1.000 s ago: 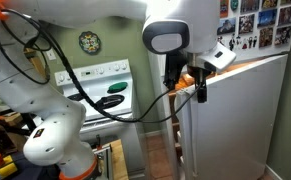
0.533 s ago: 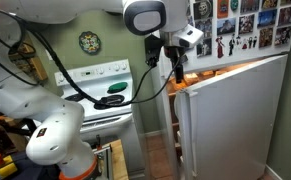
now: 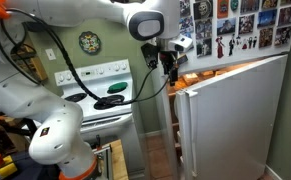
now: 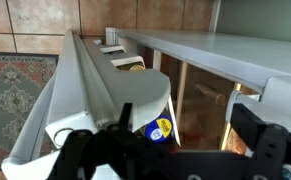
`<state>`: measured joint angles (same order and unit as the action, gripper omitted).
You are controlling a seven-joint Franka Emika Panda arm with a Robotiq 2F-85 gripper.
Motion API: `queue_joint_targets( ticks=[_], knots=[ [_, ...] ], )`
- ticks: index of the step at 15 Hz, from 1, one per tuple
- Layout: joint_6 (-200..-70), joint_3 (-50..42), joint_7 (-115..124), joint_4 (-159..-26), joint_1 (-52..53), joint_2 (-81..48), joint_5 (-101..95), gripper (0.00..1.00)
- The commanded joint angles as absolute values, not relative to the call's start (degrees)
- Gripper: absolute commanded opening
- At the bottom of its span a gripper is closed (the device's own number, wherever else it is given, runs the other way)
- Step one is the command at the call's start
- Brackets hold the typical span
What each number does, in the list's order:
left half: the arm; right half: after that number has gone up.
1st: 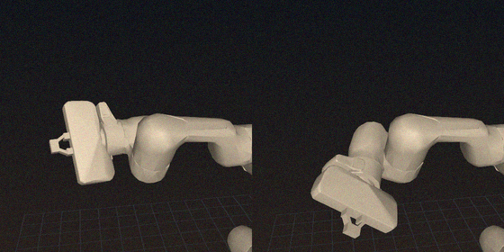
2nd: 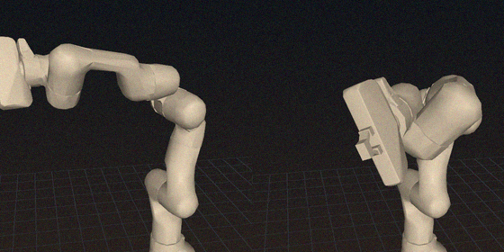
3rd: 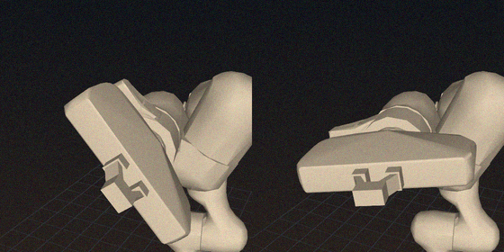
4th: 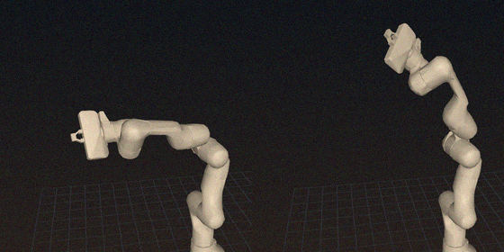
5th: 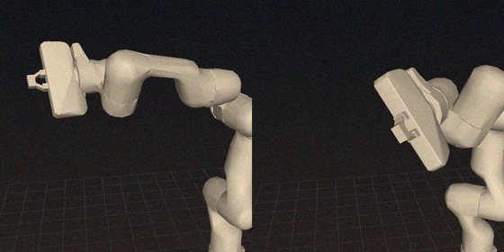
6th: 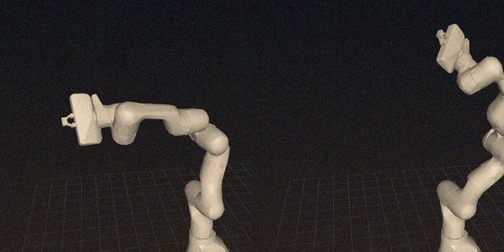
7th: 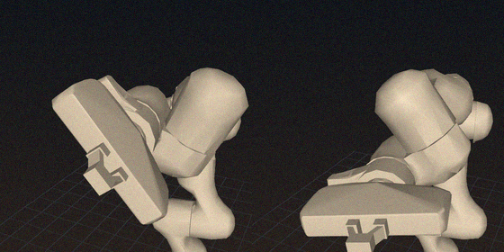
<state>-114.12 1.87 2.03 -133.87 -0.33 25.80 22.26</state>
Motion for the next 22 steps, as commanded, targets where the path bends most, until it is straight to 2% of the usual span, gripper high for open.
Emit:
queue_joint_targets(
  ticks=[1,8,22],
  knots=[
    [-118.0,1.2,-1.3,-135.1,0.5,23.7,19.3,1.0],
    [-123.6,0.6,-4.9,-135.5,0.1,20.9,17.0,1.0],
    [-128.3,-1.6,5.6,-135.0,-6.2,20.1,2.2,1.0]
  ],
)
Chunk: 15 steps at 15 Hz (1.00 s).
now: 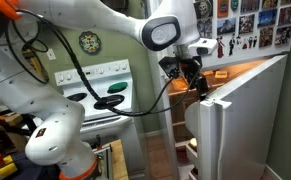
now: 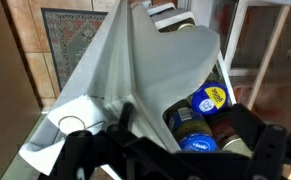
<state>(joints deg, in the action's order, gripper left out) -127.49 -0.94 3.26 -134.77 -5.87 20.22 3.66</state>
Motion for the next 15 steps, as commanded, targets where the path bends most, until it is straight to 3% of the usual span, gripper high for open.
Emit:
queue_joint_targets(
  ticks=[1,15],
  knots=[
    [-128.1,-1.9,5.7,-135.0,-6.2,20.3,2.5,1.0],
    [-127.6,-2.1,7.8,-134.1,-5.7,23.5,3.9,1.0]
  ],
)
